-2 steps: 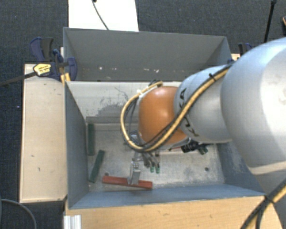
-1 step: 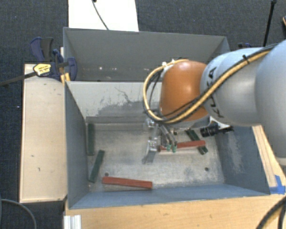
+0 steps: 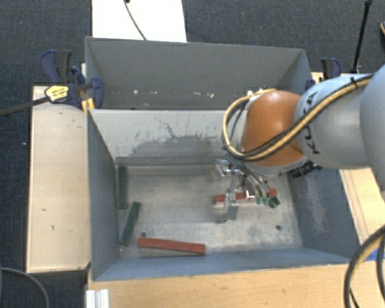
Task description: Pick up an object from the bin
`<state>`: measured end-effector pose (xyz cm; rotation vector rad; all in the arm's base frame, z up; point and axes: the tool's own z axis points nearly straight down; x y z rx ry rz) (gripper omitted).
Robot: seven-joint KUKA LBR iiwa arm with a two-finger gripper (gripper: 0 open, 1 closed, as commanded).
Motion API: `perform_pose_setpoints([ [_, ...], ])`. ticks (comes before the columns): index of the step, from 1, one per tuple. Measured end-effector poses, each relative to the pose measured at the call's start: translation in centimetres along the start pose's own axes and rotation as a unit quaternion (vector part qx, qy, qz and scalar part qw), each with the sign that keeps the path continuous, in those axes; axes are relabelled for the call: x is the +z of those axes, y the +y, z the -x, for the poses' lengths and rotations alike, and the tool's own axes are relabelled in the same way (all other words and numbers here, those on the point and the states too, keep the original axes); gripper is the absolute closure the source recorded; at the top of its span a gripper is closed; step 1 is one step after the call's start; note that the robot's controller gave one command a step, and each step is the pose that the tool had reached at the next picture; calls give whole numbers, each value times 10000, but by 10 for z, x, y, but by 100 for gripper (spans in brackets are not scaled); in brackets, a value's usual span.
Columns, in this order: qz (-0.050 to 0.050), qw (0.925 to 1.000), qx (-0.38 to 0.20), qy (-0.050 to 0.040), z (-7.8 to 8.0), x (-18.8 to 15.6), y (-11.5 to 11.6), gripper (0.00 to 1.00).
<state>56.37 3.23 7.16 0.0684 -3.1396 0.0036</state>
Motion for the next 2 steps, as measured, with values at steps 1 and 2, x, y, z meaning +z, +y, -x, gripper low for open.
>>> perform_pose_setpoints([
  [1, 17, 10000, 17, -9, 1, -1, 3, 100],
  [2, -2, 9999, -94, -55, -32, -146, -60, 100],
])
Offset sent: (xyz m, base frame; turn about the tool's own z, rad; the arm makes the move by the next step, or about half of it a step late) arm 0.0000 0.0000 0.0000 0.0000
